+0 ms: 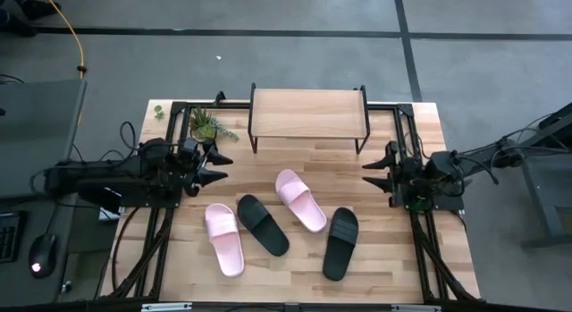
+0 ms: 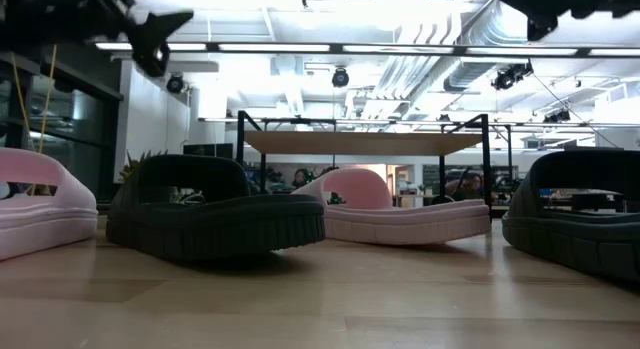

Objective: Pick and place slides into the shelf
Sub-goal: Put the right black slipper on the shelf

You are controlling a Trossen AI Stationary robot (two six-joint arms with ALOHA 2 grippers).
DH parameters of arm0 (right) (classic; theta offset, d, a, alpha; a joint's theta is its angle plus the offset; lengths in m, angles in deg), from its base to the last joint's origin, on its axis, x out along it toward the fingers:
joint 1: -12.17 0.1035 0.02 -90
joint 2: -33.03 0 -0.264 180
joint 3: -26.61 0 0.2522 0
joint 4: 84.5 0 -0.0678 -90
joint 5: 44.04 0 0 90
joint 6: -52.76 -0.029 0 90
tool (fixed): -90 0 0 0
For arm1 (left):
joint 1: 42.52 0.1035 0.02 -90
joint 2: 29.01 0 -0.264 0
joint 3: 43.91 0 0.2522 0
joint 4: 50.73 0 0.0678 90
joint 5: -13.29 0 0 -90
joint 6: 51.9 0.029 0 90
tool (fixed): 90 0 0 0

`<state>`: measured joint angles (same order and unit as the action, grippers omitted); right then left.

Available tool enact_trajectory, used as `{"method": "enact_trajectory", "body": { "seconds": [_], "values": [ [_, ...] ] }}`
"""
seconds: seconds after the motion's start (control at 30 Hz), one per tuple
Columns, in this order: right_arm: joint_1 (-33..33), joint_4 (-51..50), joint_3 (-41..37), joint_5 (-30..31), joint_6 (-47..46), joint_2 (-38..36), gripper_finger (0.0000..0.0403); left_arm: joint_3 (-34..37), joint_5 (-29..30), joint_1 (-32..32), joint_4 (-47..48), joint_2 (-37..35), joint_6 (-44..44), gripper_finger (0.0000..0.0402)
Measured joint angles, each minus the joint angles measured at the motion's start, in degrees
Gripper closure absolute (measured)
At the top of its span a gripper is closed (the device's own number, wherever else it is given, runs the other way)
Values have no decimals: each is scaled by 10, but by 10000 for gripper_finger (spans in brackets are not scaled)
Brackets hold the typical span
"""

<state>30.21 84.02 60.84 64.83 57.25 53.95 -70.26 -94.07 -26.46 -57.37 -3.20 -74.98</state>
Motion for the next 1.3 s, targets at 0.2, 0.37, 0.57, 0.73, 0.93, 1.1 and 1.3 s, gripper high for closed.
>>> {"method": "enact_trajectory", "body": {
  "seconds": [0.2, 0.37, 0.57, 0.73, 0.93, 1.1, 1.3],
  "values": [
    [0, -43, 82, 0, -24, 92, 260, -65, 4, -52, 6, 53, 18, 176],
    [13, -112, 143, -4, -60, 167, 260, -93, 51, -96, 8, 87, 12, 176],
    [63, -129, 195, 10, -60, 257, 260, -106, 117, -125, 6, 100, 7, 176],
    [109, -142, 247, 57, -58, 325, 260, -106, 118, -125, 6, 100, 0, 176],
    [162, -209, 329, 142, -56, 406, 260, -106, 115, -125, 9, 100, -14, 176],
    [181, -275, 371, 164, -28, 461, 260, -106, 114, -125, 9, 100, -14, 176],
    [180, -280, 372, 174, -10, 507, 260, -106, 114, -125, 8, 100, -15, 176]
  ]
}}
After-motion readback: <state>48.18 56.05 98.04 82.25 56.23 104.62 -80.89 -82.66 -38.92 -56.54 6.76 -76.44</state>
